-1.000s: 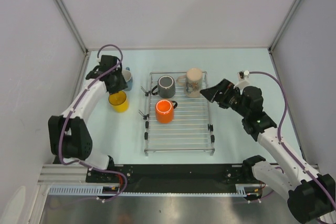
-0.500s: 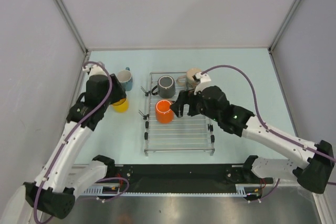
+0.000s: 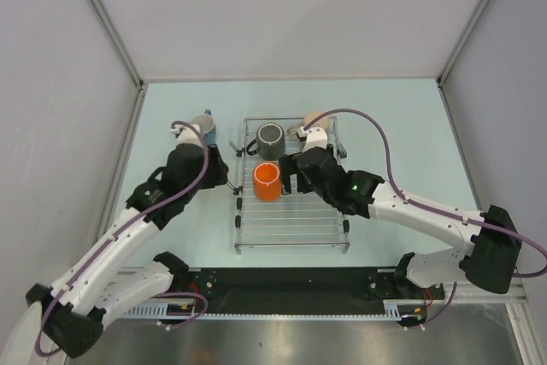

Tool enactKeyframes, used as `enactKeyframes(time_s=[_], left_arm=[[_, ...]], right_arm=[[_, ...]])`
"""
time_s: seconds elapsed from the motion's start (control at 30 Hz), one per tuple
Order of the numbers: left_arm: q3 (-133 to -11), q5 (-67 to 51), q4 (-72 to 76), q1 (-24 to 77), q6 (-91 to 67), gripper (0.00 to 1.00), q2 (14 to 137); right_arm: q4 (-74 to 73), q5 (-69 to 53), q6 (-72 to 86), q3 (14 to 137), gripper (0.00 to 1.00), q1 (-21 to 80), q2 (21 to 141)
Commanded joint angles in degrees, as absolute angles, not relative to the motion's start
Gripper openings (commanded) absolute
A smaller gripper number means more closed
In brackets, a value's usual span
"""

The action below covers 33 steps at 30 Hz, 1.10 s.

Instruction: Unload the cups from the dish rack

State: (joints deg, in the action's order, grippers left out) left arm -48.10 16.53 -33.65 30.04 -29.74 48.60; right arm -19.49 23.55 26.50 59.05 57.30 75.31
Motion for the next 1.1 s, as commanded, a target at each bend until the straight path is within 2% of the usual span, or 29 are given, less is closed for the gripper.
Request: enactKeyframes(time_s=[0.0,0.17,0.4,0.6,0.8,1.07], left_arm=[[-52.11,22.48,-30.68,39.80,-29.71,0.59,55.71],[-56.15,23.03,-28.13,44.99,-30.24,0.63,64.85],[-61.08,23.38,-27.60,45.79,-29.80,0.68,71.19],[-64.95,26.18,-29.26,49.04,-30.93,0.67,75.15],[-62.14,35.30,-32.60,49.22,-35.50,0.73,67.60],[-60.91,44.21,-42.71,47.11,-38.14,0.75,56.61]], right_arm=[[-20.82,30.67,27.86,62.66,1.00,57.39,71.11],[-23.64,33.57,28.83,61.97,1.00,57.30,67.51],[-24.08,31.03,28.56,59.42,1.00,55.64,63.89],[-23.38,30.15,29.00,58.19,1.00,55.72,64.42],[-20.39,23.65,27.07,59.41,1.00,55.81,71.25],[-15.91,19.69,25.49,65.30,1.00,56.60,81.29]])
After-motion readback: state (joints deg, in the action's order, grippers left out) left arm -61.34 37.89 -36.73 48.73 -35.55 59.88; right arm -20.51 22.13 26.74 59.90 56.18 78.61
